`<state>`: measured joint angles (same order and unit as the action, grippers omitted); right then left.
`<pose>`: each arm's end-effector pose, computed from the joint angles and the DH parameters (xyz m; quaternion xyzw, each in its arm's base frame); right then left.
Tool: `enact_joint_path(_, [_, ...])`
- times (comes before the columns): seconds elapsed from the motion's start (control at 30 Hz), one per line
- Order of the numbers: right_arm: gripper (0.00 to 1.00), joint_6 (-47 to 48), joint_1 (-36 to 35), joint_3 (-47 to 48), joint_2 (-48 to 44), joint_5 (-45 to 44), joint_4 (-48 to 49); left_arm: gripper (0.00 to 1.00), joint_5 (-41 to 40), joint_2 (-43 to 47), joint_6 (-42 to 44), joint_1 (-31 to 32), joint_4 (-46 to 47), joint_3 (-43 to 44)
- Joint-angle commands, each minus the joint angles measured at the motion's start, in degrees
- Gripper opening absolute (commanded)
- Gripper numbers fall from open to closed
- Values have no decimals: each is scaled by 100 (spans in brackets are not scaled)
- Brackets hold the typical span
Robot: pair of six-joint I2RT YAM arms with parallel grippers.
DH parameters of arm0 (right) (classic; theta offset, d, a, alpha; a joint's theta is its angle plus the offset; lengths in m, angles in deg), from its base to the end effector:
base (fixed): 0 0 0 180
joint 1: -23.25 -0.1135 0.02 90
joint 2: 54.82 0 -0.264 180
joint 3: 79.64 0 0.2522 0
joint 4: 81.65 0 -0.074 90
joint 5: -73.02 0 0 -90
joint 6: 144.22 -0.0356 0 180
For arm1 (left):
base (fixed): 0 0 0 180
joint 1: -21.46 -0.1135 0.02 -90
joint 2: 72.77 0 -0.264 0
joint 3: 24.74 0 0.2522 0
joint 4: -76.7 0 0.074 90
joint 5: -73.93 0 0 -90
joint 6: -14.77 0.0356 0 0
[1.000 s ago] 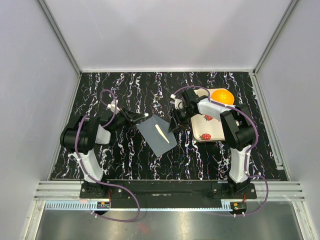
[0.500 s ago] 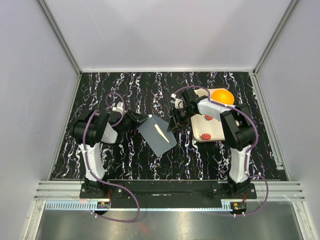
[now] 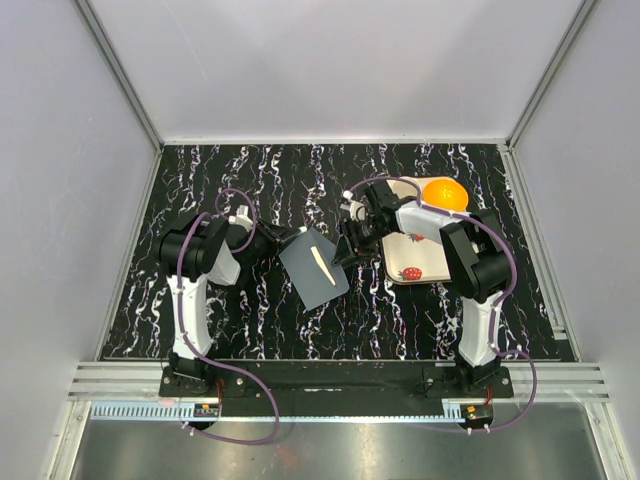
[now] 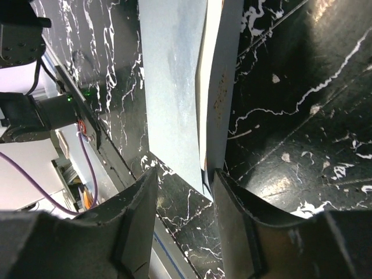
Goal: Place the letter into the envelope and seal it
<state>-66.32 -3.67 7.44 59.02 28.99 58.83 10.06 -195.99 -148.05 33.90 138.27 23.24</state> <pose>0.3376 0.2001 0.1510 -0.1958 0.8831 0.4234 0.0507 0.3207 -0.0868 0.0654 -0.2644 0.7322 -0.5384 0.3225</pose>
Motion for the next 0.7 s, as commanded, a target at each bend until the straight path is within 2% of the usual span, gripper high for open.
enact_joint_path(0.0, [50, -214, -112, 24, -354, 298, 475, 0, -231, -220, 39, -14, 755, 6])
enact_joint_path(0.33, [54, -170, -490, 121, -389, -150, 642, 0, -222, -167, 66, -5, 667, -20])
enact_joint_path(0.4, [56, -109, -604, 156, -293, -264, 607, 0, -222, -159, 48, -6, 667, -20])
enact_joint_path(0.43, [61, -126, -622, 165, -240, -299, 616, 0, -222, -150, 40, -5, 685, -29])
enact_joint_path(0.67, [60, -205, -648, 288, 270, -203, 625, 0, -275, 280, 83, -49, 614, -117])
